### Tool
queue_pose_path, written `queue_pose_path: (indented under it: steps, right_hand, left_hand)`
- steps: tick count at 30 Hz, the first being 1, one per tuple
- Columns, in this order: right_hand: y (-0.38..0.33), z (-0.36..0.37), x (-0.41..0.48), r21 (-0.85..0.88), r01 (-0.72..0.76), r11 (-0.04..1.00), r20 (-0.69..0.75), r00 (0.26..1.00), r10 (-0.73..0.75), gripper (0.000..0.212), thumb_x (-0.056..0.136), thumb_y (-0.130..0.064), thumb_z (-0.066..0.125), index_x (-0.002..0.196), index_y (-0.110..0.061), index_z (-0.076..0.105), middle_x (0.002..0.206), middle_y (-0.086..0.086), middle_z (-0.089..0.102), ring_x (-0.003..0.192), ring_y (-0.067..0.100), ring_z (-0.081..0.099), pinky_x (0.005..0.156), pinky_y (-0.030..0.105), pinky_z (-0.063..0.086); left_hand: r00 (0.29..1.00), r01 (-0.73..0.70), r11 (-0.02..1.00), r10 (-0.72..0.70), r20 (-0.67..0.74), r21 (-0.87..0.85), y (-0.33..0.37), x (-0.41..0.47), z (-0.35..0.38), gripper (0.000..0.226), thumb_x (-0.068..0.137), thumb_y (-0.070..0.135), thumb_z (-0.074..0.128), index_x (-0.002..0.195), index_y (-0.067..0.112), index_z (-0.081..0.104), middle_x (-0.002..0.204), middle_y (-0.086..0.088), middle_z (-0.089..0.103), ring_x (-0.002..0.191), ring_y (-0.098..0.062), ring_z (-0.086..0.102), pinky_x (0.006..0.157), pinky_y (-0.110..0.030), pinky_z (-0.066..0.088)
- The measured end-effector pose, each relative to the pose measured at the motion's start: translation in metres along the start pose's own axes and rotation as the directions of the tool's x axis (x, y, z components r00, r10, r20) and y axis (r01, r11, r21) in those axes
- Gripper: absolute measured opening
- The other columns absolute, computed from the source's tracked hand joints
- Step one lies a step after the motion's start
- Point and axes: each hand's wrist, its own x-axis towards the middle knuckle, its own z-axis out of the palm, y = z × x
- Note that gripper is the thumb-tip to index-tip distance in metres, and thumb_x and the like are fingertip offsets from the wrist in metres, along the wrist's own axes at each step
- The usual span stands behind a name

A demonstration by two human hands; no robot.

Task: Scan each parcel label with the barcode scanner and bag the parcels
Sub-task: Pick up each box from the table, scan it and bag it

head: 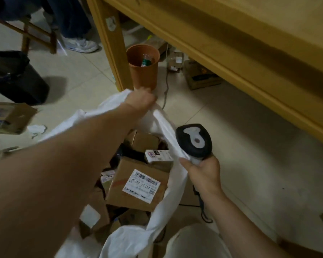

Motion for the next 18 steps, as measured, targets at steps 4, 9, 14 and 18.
queue_pose_path:
  steps: [4,9,14,18]
  right_hand:
    - [-0.017,0.021,0.012,-0.029,0.052,0.998,-0.002,0.999,-0.052,0.046,0.078,-0.007,0.076,0.121,-0.013,0.060,0.096,-0.010,0.056,0.097,0.005,0.051,0.084,0.023,0.043]
    - [-0.001,0.025,0.004,-0.148,0.029,0.989,-0.071,0.997,-0.039,0.044,0.076,-0.011,0.079,0.116,-0.005,0.062,0.110,0.009,0.068,0.103,0.023,0.063,0.081,0.025,0.045]
    - [0.017,0.019,-0.016,-0.216,-0.021,0.976,-0.033,0.999,0.015,0.041,0.077,-0.010,0.077,0.114,-0.002,0.061,0.113,0.014,0.067,0.107,0.028,0.062,0.080,0.026,0.043]
    - [0.020,0.022,-0.030,-0.342,-0.005,0.940,0.014,1.000,0.010,0.046,0.075,-0.013,0.080,0.114,0.002,0.060,0.113,0.018,0.066,0.106,0.031,0.061,0.078,0.027,0.043]
  left_hand:
    - [0.977,0.011,0.999,-0.019,-0.211,-0.041,-0.023,0.002,-0.041,0.039,0.091,0.003,0.056,0.129,0.010,0.054,0.134,-0.015,0.047,0.123,-0.032,0.044,0.101,-0.040,0.041]
    - [0.917,0.317,0.888,-0.377,-0.132,-0.332,-0.053,-0.071,-0.003,0.086,0.078,-0.001,0.069,0.150,0.014,0.024,0.156,-0.011,0.016,0.142,-0.029,0.022,0.110,-0.043,0.036]
    - [0.690,0.672,0.613,-0.722,0.050,-0.414,-0.063,-0.167,0.035,0.080,0.083,0.026,0.071,0.147,0.006,0.027,0.147,-0.021,0.029,0.134,-0.038,0.031,0.111,-0.044,0.030]
    - [0.463,0.846,0.368,-0.866,0.189,-0.387,-0.055,-0.227,0.053,0.092,0.086,0.034,0.068,0.152,0.010,0.008,0.158,-0.018,0.009,0.146,-0.033,0.007,0.119,-0.048,0.006]
